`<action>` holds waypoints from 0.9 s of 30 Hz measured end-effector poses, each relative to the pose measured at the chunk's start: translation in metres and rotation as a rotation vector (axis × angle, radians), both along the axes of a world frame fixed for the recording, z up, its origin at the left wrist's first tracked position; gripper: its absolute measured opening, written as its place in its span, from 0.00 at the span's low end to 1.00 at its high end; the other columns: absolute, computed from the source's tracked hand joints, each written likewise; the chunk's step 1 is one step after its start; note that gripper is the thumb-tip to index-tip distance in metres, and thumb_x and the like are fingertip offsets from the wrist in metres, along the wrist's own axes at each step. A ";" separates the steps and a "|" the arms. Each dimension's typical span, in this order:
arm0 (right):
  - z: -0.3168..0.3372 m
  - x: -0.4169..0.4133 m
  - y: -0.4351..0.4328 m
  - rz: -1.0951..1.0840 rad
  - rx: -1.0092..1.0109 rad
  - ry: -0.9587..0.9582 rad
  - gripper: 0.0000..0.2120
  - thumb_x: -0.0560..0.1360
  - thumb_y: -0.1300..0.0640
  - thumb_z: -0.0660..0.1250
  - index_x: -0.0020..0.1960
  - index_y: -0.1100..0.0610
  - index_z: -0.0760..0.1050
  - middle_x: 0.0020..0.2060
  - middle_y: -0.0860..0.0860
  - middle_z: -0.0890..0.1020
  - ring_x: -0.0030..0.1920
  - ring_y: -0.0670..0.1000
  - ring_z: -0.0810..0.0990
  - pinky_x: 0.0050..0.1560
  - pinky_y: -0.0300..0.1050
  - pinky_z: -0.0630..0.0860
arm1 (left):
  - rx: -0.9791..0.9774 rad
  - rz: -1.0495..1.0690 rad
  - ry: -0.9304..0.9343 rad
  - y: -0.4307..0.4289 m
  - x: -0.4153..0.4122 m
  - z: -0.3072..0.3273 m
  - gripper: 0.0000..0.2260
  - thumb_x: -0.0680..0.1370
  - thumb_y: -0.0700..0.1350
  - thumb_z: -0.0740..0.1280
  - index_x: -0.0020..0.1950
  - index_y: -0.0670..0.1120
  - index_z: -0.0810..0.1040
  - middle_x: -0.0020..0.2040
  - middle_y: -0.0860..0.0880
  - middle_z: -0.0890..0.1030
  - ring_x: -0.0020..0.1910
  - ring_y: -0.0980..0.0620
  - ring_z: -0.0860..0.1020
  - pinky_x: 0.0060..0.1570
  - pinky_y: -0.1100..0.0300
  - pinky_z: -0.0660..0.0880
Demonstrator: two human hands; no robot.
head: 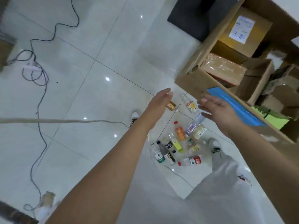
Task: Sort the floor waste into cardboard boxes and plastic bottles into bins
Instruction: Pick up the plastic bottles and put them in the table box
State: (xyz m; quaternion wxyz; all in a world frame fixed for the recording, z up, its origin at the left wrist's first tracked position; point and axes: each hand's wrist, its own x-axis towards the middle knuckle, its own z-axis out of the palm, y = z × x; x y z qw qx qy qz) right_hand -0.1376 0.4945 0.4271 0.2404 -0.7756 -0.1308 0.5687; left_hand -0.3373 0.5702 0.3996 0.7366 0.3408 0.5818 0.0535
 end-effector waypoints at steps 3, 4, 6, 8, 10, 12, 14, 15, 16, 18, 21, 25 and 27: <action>-0.002 0.012 -0.038 0.060 0.035 0.096 0.17 0.80 0.53 0.65 0.68 0.51 0.73 0.65 0.52 0.78 0.64 0.50 0.77 0.67 0.52 0.73 | 0.018 0.069 0.087 -0.021 0.003 0.033 0.17 0.80 0.55 0.61 0.69 0.57 0.71 0.67 0.54 0.74 0.64 0.54 0.74 0.65 0.55 0.69; 0.001 0.020 -0.049 0.075 0.056 0.147 0.16 0.80 0.53 0.65 0.68 0.50 0.73 0.66 0.51 0.77 0.65 0.50 0.76 0.68 0.52 0.72 | 0.053 0.085 0.114 -0.028 0.006 0.047 0.17 0.80 0.54 0.61 0.70 0.56 0.70 0.67 0.55 0.74 0.64 0.54 0.74 0.65 0.56 0.70; 0.016 0.034 -0.063 0.160 0.129 0.192 0.16 0.81 0.52 0.64 0.68 0.48 0.72 0.64 0.45 0.76 0.66 0.50 0.74 0.69 0.52 0.70 | 0.177 0.177 0.163 -0.048 0.012 0.081 0.17 0.81 0.53 0.61 0.70 0.54 0.71 0.67 0.54 0.75 0.64 0.54 0.74 0.63 0.57 0.70; 0.035 0.049 -0.066 0.254 0.231 0.220 0.18 0.81 0.53 0.63 0.71 0.51 0.70 0.64 0.46 0.75 0.66 0.52 0.74 0.68 0.52 0.71 | 0.313 0.297 0.185 -0.074 0.022 0.114 0.16 0.81 0.51 0.62 0.69 0.54 0.72 0.66 0.53 0.75 0.63 0.54 0.75 0.64 0.56 0.71; 0.058 0.065 -0.070 0.297 0.283 0.245 0.19 0.81 0.55 0.64 0.71 0.54 0.69 0.67 0.53 0.74 0.68 0.55 0.73 0.64 0.51 0.73 | 0.385 0.401 0.226 -0.109 0.034 0.138 0.17 0.80 0.51 0.62 0.69 0.53 0.72 0.66 0.53 0.76 0.63 0.54 0.75 0.65 0.54 0.71; 0.084 0.079 -0.076 0.398 0.348 0.254 0.20 0.80 0.54 0.64 0.71 0.54 0.70 0.67 0.53 0.75 0.66 0.52 0.75 0.57 0.46 0.74 | 0.431 0.486 0.275 -0.149 0.037 0.155 0.18 0.80 0.52 0.62 0.69 0.53 0.72 0.65 0.53 0.76 0.62 0.54 0.76 0.66 0.52 0.71; 0.109 0.095 -0.091 0.469 0.400 0.246 0.20 0.80 0.54 0.64 0.71 0.54 0.71 0.63 0.50 0.78 0.60 0.47 0.77 0.56 0.44 0.75 | 0.454 0.554 0.296 -0.191 0.033 0.164 0.18 0.80 0.53 0.62 0.69 0.53 0.72 0.65 0.53 0.76 0.62 0.54 0.76 0.66 0.51 0.70; 0.118 0.103 -0.100 0.488 0.407 0.253 0.19 0.80 0.54 0.64 0.70 0.54 0.71 0.61 0.48 0.79 0.59 0.46 0.78 0.60 0.47 0.76 | 0.458 0.588 0.301 -0.213 0.029 0.167 0.18 0.80 0.53 0.63 0.69 0.54 0.72 0.65 0.53 0.76 0.62 0.55 0.76 0.67 0.51 0.70; 0.125 0.111 -0.110 0.504 0.401 0.257 0.19 0.80 0.55 0.65 0.70 0.54 0.72 0.60 0.47 0.80 0.59 0.46 0.79 0.63 0.49 0.76 | 0.453 0.614 0.302 -0.232 0.026 0.171 0.18 0.79 0.53 0.63 0.69 0.54 0.72 0.65 0.54 0.76 0.62 0.55 0.76 0.67 0.51 0.70; 0.134 0.119 -0.136 0.548 0.358 0.240 0.18 0.79 0.55 0.66 0.69 0.52 0.74 0.57 0.48 0.81 0.62 0.50 0.79 0.66 0.52 0.74 | 0.435 0.683 0.305 -0.274 0.017 0.178 0.18 0.79 0.54 0.63 0.69 0.55 0.71 0.65 0.55 0.76 0.62 0.56 0.76 0.66 0.52 0.70; 0.140 0.123 -0.180 0.581 0.288 0.223 0.12 0.79 0.56 0.65 0.62 0.51 0.77 0.56 0.55 0.81 0.63 0.55 0.78 0.67 0.53 0.73 | 0.400 0.797 0.304 -0.338 0.010 0.183 0.19 0.79 0.54 0.63 0.69 0.55 0.71 0.64 0.55 0.77 0.61 0.55 0.77 0.65 0.53 0.71; 0.137 0.117 -0.240 0.636 0.187 0.216 0.19 0.81 0.55 0.63 0.71 0.51 0.70 0.60 0.49 0.80 0.60 0.47 0.78 0.51 0.39 0.76 | 0.338 0.930 0.285 -0.420 0.012 0.181 0.18 0.79 0.54 0.62 0.68 0.55 0.72 0.64 0.55 0.77 0.62 0.55 0.76 0.66 0.51 0.70; 0.125 0.116 -0.263 0.692 0.137 0.212 0.19 0.82 0.60 0.61 0.72 0.53 0.68 0.61 0.50 0.79 0.62 0.47 0.77 0.48 0.37 0.76 | 0.301 0.987 0.283 -0.459 0.013 0.172 0.18 0.80 0.53 0.62 0.69 0.54 0.71 0.64 0.54 0.77 0.63 0.55 0.76 0.67 0.51 0.70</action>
